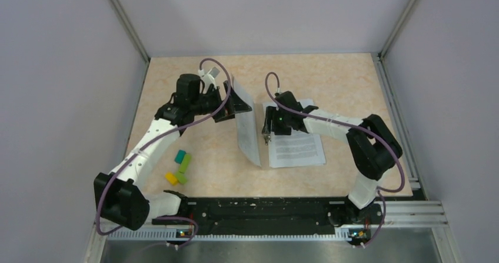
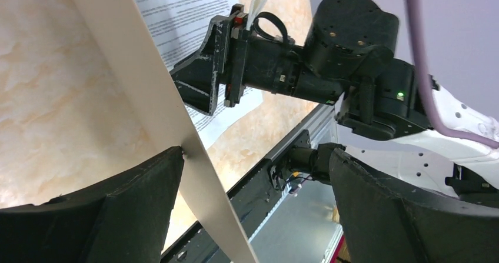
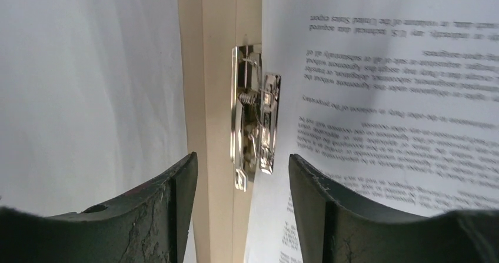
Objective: Put the files into the folder
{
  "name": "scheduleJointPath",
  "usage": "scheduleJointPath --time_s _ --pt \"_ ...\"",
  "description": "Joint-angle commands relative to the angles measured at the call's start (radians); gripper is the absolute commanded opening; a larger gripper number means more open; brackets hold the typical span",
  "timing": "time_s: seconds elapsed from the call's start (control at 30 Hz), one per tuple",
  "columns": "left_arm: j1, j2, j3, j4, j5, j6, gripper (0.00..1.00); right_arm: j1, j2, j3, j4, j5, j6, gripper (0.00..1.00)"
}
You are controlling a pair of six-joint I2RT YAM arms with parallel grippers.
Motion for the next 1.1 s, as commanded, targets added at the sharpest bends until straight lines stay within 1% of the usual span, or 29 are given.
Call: scheduleJointPath --time_s 0.0,0.07,0.23,0.4,0.5,0.67,0.83,0.97,1.07 --pt "-0.075 0.038 0.093 0.038 -0.044 0.011 0.98 -0.029 -0.172 0.043 -0.121 0.096 -0.057 0.61" --pt "-0.107 0.059 0.116 0.043 -0.062 0.010 0.98 -0.045 -0.243 0.035 -0.152 0.154 -0.075 0.67" --pt "-0.179 0.129 0.172 0.087 -0.078 -0.010 0.99 -0.084 -0.404 0.037 -0.261 0.296 -0.119 0.76" --pt "-0.247 0.203 0.244 0.130 -0.089 -0.013 0.99 -0.144 -0.547 0.050 -0.359 0.401 -0.149 0.82" --pt "-0.279 0.253 0.287 0.160 -0.100 -0.012 0.99 -0.152 -0.617 0.076 -0.398 0.452 -0.165 0.85" --pt "-0.316 0.350 0.327 0.229 -0.095 -0.032 0.99 -0.155 -0.668 0.131 -0.442 0.498 -0.180 0.87" --pt "-0.344 0.433 0.353 0.272 -0.097 -0.037 0.99 -0.157 -0.695 0.181 -0.461 0.513 -0.195 0.88" --pt "-0.359 0.480 0.339 0.305 -0.088 -0.043 0.99 -0.157 -0.689 0.237 -0.476 0.512 -0.210 0.89" --pt "-0.365 0.526 0.314 0.351 -0.067 -0.060 0.99 -0.157 -0.683 0.250 -0.479 0.524 -0.218 0.90"
